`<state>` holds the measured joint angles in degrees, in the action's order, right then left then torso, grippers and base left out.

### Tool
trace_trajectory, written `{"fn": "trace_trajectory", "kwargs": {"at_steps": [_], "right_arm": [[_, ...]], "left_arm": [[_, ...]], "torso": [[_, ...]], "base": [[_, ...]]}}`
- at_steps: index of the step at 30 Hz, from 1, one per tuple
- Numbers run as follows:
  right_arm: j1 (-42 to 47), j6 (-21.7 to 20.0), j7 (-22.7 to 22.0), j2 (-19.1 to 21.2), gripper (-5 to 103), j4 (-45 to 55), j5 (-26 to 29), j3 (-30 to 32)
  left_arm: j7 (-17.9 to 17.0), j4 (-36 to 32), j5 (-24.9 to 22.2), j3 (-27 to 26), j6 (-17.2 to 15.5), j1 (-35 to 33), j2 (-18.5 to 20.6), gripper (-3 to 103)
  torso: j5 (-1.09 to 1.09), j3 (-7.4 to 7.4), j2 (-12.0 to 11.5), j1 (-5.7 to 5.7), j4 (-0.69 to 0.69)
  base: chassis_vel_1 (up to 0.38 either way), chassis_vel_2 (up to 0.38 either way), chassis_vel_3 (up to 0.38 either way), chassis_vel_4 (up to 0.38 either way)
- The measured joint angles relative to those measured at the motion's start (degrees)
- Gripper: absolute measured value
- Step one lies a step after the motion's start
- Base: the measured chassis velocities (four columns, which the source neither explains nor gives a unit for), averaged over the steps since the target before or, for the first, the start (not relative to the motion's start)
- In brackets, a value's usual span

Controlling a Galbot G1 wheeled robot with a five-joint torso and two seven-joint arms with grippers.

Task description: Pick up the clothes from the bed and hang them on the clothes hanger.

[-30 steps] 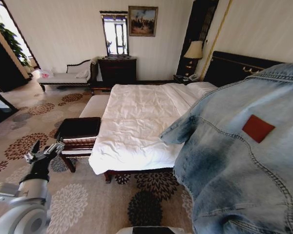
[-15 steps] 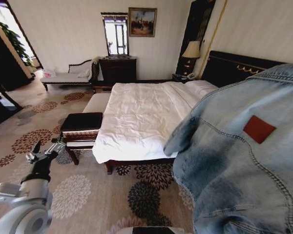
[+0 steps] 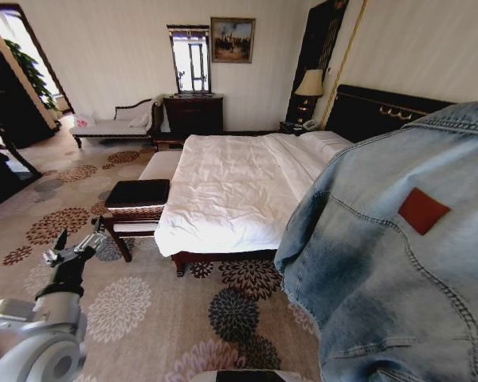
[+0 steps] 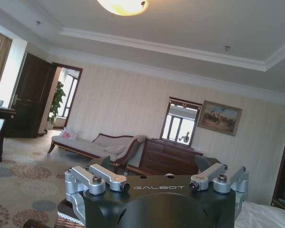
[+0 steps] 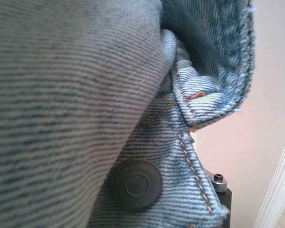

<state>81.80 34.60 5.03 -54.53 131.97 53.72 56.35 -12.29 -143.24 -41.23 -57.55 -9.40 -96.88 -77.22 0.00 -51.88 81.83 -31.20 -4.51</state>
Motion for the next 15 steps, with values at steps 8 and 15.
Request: {"fn": "trace_trajectory", "kwargs": {"at_steps": [8,15], "right_arm": [[-0.3,0.1,0.4,-0.1,16,-0.5,0.0,-0.6],[-0.4,0.1,0.5,-0.2,16,-0.6,0.0,-0.6]], "left_arm": [[0.5,0.0,1.0,-0.3,1.7,-0.2,-0.3,100],[0.4,0.0,2.2,-0.3,2.6,-0.5,-0.6,100]], "torso": [[0.00,0.02,0.0,0.05,0.00],[0.00,0.03,0.0,0.08,-0.01]], "base": [[0.000,0.000,0.000,0.000],[0.000,0.000,0.000,0.000]]}}
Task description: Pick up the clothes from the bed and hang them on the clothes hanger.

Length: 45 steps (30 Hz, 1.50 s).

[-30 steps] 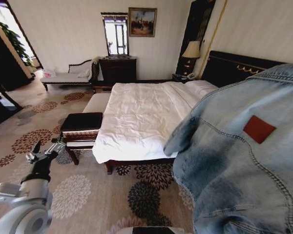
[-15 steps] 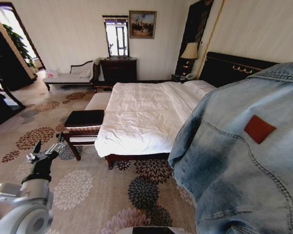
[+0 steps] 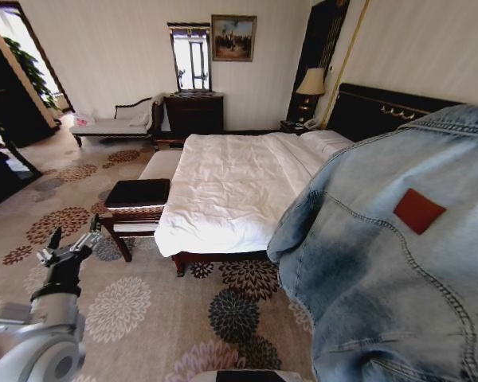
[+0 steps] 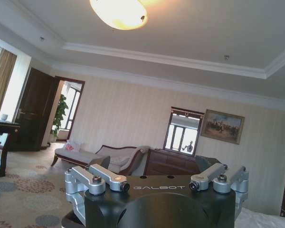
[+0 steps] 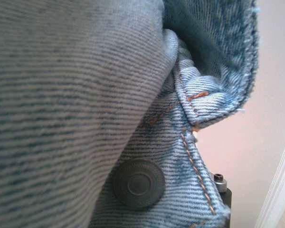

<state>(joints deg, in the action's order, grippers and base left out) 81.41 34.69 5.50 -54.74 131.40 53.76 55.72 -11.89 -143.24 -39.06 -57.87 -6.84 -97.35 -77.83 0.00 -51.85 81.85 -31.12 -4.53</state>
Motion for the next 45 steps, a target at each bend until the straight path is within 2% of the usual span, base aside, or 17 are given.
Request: {"fn": "trace_trajectory", "kwargs": {"at_steps": [16,45], "right_arm": [[-0.3,0.1,0.3,-0.3,16,-0.3,0.0,-0.4],[-0.4,0.4,0.9,-0.4,16,-0.7,0.0,-0.7]], "left_arm": [[0.4,0.0,0.9,0.1,2.1,0.0,-0.2,100],[0.4,0.0,0.8,0.5,1.8,0.3,-0.2,100]], "torso": [[0.00,-0.01,0.0,-0.03,0.01],[0.00,-0.01,0.0,-0.03,0.00]], "base": [[0.000,0.000,0.000,0.000],[-0.079,-0.081,-0.083,-0.084]]}}
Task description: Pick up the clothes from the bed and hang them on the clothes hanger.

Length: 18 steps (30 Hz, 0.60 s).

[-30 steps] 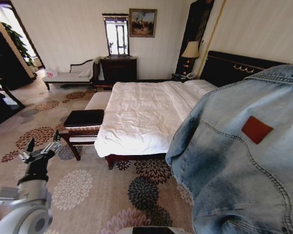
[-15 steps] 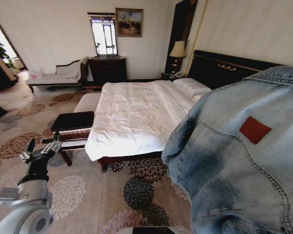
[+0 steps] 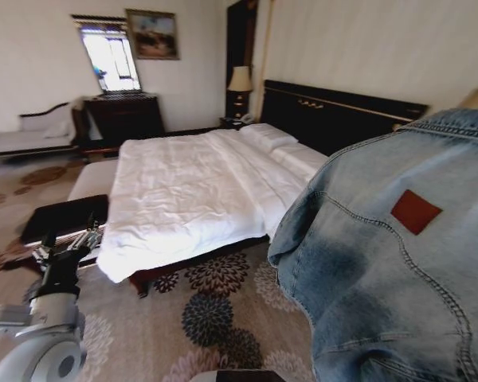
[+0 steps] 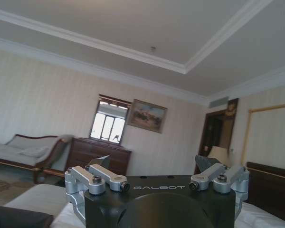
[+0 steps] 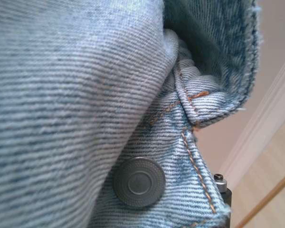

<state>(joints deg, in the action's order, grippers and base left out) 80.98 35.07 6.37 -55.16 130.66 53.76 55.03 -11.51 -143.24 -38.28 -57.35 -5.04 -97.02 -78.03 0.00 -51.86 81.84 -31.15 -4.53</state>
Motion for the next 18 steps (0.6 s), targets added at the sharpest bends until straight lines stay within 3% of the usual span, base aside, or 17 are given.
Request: {"fn": "trace_trajectory", "kwargs": {"at_steps": [18], "right_arm": [[0.5,0.0,-0.2,-0.1,16,0.3,-0.1,0.7]], "left_arm": [[0.0,0.1,-0.2,0.1,0.0,0.2,0.0,100]], "torso": [[0.00,0.00,0.0,0.01,0.01]], "base": [[-0.123,-0.128,-0.132,-0.124]]}}
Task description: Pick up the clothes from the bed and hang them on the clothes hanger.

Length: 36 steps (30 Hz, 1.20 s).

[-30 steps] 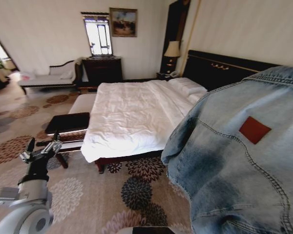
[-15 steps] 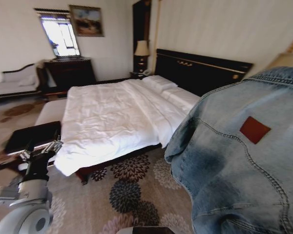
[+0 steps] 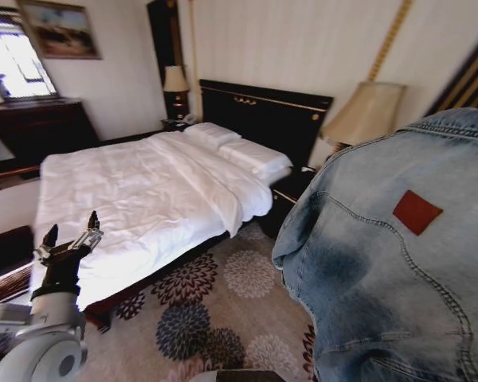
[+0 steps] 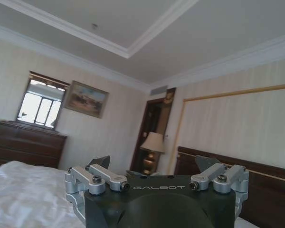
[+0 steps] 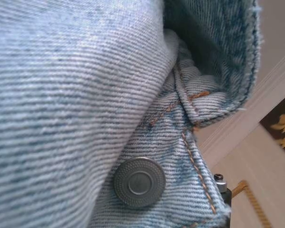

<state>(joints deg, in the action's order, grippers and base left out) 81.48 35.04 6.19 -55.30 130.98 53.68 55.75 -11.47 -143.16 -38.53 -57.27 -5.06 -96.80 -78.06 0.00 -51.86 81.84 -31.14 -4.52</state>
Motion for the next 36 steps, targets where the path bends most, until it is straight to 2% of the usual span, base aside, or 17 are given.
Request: {"fn": "trace_trajectory", "kwargs": {"at_steps": [27,31,36], "right_arm": [[1.3,0.0,0.2,-0.2,16,1.1,0.1,2.4],[0.5,0.0,0.3,0.7,16,-0.2,0.1,1.9],[-2.9,0.4,1.0,3.8,16,-4.2,0.2,-0.2]], "left_arm": [[0.2,-0.1,-0.2,-0.2,0.3,-1.4,-0.5,100],[0.2,-0.1,-0.2,-0.2,0.4,-1.7,-0.5,100],[0.3,-0.1,-0.2,-0.4,0.5,-2.4,-0.7,100]], "torso": [[0.00,0.00,0.0,-0.01,0.00],[0.00,0.00,0.0,0.00,0.00],[0.00,0.00,0.0,0.00,0.00]], "base": [[-0.129,-0.125,-0.124,-0.128],[-0.131,-0.122,-0.133,-0.119],[-0.113,-0.128,-0.131,-0.115]]}}
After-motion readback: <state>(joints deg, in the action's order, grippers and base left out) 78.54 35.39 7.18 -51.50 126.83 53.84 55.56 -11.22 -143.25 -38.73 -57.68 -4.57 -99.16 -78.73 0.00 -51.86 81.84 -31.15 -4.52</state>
